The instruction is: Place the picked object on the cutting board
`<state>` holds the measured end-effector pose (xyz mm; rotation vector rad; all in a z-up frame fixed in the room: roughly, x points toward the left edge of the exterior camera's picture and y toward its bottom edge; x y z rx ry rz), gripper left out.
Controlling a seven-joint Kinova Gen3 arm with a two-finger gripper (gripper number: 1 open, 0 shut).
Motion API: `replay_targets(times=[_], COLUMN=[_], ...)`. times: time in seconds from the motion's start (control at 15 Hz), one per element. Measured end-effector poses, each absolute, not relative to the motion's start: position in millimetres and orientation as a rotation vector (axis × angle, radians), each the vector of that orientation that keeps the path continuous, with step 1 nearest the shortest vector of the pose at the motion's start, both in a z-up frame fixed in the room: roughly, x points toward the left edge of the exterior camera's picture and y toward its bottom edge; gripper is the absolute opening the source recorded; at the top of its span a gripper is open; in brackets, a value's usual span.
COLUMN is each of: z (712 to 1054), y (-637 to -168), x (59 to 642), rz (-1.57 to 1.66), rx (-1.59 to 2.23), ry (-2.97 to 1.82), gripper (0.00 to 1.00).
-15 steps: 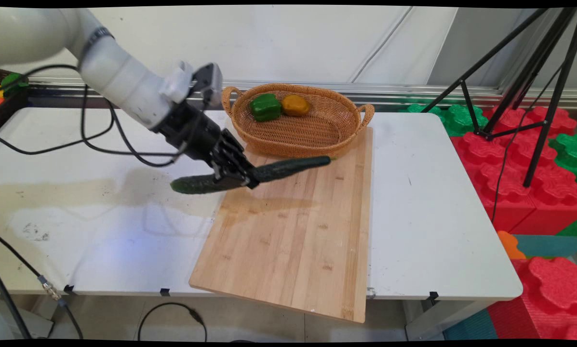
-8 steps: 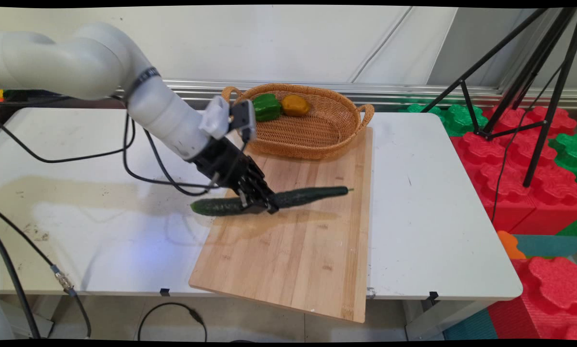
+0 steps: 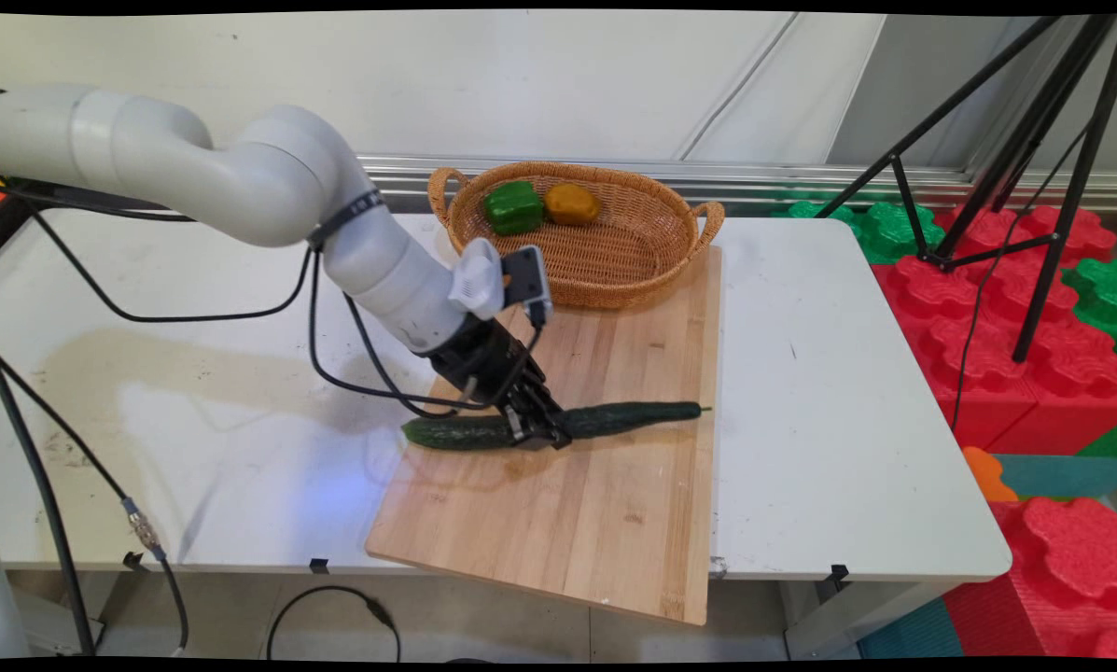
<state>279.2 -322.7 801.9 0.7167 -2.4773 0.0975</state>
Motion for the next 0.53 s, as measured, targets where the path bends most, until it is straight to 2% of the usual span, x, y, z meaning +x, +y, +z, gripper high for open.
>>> replay_targets(times=[0.4, 0.47, 0.53], z=[784, 782, 780], y=[-328, -329, -329], x=[260, 259, 258], rz=[0.102, 0.103, 0.105], rx=[0.733, 0.733, 0.734], ry=[-2.499, -2.501, -2.504], gripper=[0.00, 1.00, 1.00])
